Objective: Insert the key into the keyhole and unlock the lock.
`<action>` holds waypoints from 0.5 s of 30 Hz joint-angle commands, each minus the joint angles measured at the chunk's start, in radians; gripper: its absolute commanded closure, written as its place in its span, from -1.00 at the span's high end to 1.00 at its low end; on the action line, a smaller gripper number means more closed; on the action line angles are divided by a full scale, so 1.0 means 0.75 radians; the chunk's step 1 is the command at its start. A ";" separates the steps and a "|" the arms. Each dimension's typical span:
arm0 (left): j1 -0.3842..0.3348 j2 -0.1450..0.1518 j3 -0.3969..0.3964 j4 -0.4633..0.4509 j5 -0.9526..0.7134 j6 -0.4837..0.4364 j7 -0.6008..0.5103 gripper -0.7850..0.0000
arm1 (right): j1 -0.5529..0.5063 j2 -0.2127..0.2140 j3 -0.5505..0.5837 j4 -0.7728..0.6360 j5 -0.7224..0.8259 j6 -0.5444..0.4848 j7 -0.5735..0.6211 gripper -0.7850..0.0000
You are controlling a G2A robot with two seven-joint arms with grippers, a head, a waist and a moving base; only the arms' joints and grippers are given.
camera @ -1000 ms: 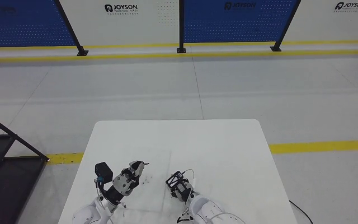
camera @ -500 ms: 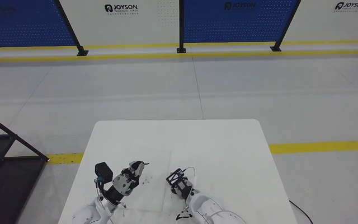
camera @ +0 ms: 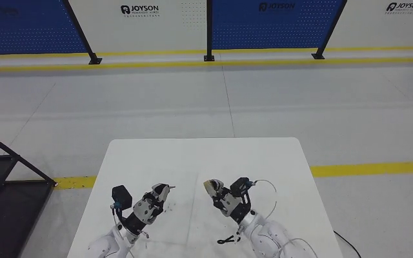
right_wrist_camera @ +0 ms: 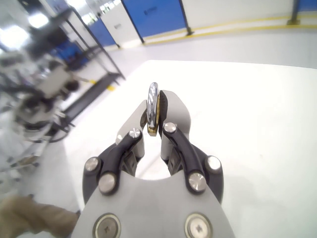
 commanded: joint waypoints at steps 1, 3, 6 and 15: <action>-0.014 -0.003 0.026 0.004 -0.026 -0.024 0.018 -1.00 | -0.023 0.011 0.041 -0.008 0.104 -0.135 0.003 -1.00; -0.031 -0.007 0.062 0.013 -0.073 -0.063 0.037 -1.00 | -0.040 0.018 0.065 -0.011 0.205 -0.222 0.017 -1.00; -0.065 -0.013 0.110 0.043 -0.156 -0.119 0.043 -1.00 | -0.043 0.029 0.088 -0.010 0.337 -0.335 0.068 -1.00; -0.088 -0.014 0.130 0.062 -0.181 -0.137 0.015 -1.00 | -0.039 0.033 0.102 -0.016 0.335 -0.355 0.086 -1.00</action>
